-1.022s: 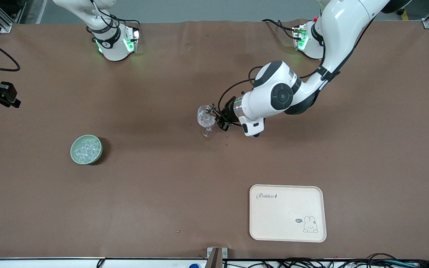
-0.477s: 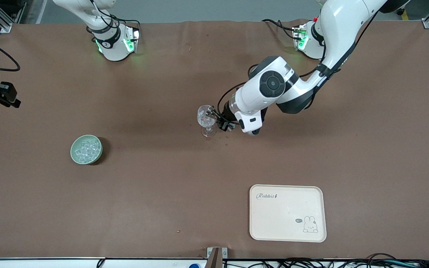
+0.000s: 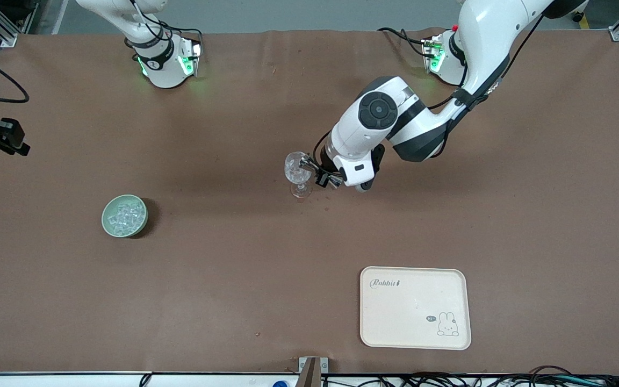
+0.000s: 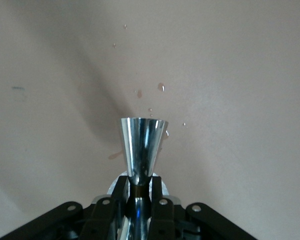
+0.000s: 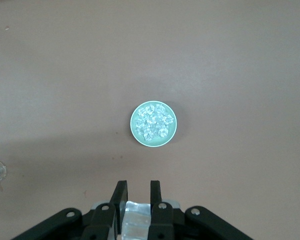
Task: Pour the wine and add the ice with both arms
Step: 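Tilt the jigger over the glass rim with the left gripper to pour, then raise the jigger away from the glass with the left gripper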
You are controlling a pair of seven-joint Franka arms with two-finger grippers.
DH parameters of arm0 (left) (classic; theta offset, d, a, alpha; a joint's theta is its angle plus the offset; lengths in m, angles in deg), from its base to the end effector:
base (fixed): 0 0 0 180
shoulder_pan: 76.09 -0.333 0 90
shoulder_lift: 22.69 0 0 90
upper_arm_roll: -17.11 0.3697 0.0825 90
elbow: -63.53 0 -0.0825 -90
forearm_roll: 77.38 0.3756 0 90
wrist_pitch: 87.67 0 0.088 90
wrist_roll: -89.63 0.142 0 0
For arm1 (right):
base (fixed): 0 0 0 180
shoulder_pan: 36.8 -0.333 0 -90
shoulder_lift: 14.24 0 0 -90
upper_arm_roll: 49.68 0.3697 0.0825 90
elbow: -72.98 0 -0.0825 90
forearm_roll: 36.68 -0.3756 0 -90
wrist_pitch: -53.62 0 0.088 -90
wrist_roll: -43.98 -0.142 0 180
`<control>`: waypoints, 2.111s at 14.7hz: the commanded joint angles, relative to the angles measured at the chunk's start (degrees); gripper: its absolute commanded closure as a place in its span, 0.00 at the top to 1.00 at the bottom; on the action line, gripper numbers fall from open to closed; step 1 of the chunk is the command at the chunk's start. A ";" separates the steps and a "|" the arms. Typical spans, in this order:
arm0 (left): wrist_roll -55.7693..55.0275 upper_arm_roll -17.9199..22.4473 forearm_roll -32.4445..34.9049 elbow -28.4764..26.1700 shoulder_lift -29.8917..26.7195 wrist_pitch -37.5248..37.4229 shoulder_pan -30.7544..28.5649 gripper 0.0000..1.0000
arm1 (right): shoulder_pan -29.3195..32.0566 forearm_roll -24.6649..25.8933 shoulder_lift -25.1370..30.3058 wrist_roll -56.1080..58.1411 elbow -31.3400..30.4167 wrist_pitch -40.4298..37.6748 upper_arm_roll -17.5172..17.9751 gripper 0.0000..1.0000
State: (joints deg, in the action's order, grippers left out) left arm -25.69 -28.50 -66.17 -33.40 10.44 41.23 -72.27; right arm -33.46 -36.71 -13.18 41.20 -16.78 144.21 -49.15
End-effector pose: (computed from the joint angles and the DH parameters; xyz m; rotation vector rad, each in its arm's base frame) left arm 0.5191 -0.4678 0.3728 2.4617 1.6004 -0.3105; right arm 0.5413 -0.0264 0.6561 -3.1371 0.1531 -0.0518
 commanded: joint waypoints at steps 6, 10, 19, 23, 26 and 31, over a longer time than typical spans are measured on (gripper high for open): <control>-2.19 -0.79 3.28 3.68 0.09 -4.97 1.10 0.01 | 0.09 -0.76 1.57 -0.73 -1.65 0.20 -0.01 0.01; -2.98 -1.32 3.55 3.68 0.17 -4.98 1.27 0.01 | 0.09 -0.76 1.57 -0.82 -1.73 0.20 -0.01 0.01; -5.80 -2.55 4.62 3.68 0.00 -4.89 0.22 0.00 | 0.00 -0.76 1.57 -0.82 -1.73 0.03 -0.01 0.01; 7.09 -0.02 -11.43 3.42 -2.10 -4.89 -0.83 0.00 | 0.09 -0.76 1.57 -0.82 -1.73 0.03 -0.01 0.01; 19.39 5.34 -26.82 1.14 -6.84 -5.06 -0.84 0.00 | 0.00 -0.85 1.57 -0.82 -1.73 -0.06 -0.01 0.01; 33.81 17.28 -48.79 0.08 -9.76 -9.88 -0.84 0.00 | -1.40 -0.85 1.57 -3.79 -1.56 -0.33 0.43 0.01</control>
State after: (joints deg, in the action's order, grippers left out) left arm 2.86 -15.95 -107.35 -31.87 2.93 34.52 -72.88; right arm -33.66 -36.77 -13.18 40.67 -16.82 143.72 -49.08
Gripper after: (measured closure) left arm 0.780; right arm 0.771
